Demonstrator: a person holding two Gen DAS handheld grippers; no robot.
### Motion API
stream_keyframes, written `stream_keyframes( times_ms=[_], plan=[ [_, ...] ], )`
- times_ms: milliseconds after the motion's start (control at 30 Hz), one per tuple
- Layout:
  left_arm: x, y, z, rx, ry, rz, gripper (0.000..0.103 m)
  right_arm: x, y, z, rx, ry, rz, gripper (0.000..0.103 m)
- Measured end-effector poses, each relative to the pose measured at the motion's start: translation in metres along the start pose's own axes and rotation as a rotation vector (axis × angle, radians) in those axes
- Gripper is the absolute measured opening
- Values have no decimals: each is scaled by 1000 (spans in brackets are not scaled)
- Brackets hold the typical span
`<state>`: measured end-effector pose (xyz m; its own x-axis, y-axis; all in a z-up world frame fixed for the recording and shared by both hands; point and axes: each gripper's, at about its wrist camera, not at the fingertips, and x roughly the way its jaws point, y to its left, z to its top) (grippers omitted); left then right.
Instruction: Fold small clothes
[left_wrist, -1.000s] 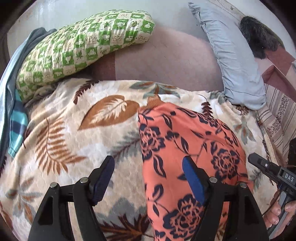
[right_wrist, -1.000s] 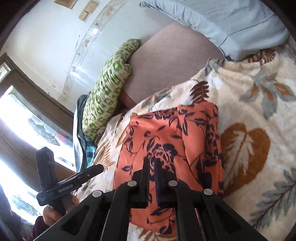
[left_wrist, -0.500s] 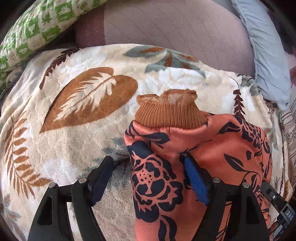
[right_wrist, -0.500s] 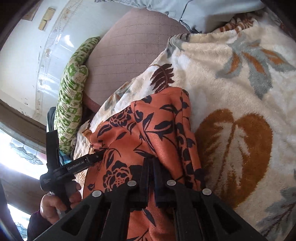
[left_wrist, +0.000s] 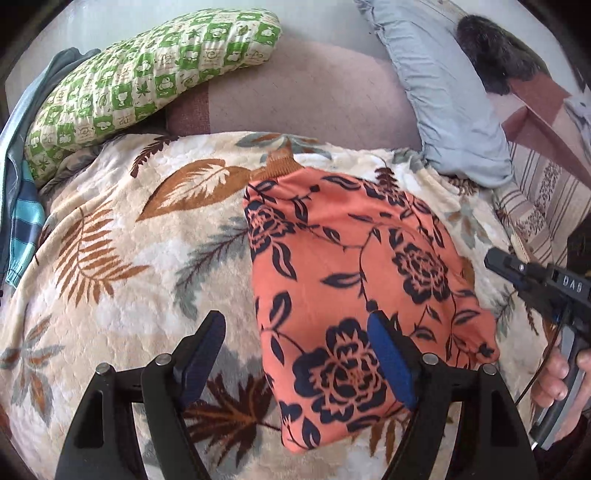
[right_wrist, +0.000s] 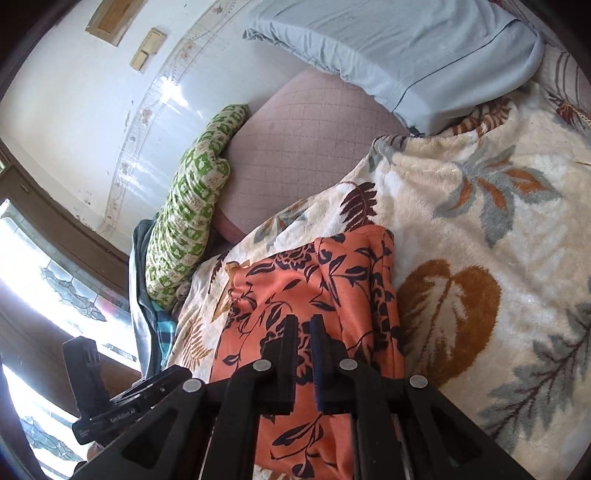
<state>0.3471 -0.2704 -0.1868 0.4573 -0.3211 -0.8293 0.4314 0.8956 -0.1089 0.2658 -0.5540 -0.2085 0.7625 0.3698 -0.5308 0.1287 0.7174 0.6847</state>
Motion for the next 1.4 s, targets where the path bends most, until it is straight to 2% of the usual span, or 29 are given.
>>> stream_keyframes(
  times_ms=[200,333,367,433,500,600,700,800,933,1133,1200,1267,1333,1400],
  plan=[
    [42,-5,-39,34,139,57,81,23,7,-19,-39,169,-57,9],
    [45,1,-38,-1,187,19,81,46,-11,-40,-29,316,-152,8],
    [38,0,-32,9,178,5,80,47,-18,-43,-7,314,-138,7],
    [21,-5,-13,48,111,-9,80,40,-22,-40,21,289,-94,7],
    [12,-10,14,76,52,11,80,29,-21,-35,15,234,-60,7],
    [25,-16,61,58,12,45,80,17,-21,-27,10,151,-25,8],
    [63,-26,102,23,70,20,80,13,-30,-19,59,83,-9,8],
    [102,-54,131,36,118,4,80,12,-33,-14,62,43,-14,8],
    [154,-83,150,78,188,78,80,23,-29,-15,40,78,-4,9],
    [210,-85,160,65,258,165,81,38,-34,-19,51,151,-2,8],
    [206,-85,161,55,239,160,80,38,-34,-20,40,152,-6,8],
    [188,-80,163,33,208,98,80,37,-33,-20,35,137,5,8],
    [156,-64,166,-13,134,49,80,32,-30,-20,15,102,10,8],
    [123,-43,166,-47,88,33,80,27,-27,-19,7,82,15,9]
  ],
)
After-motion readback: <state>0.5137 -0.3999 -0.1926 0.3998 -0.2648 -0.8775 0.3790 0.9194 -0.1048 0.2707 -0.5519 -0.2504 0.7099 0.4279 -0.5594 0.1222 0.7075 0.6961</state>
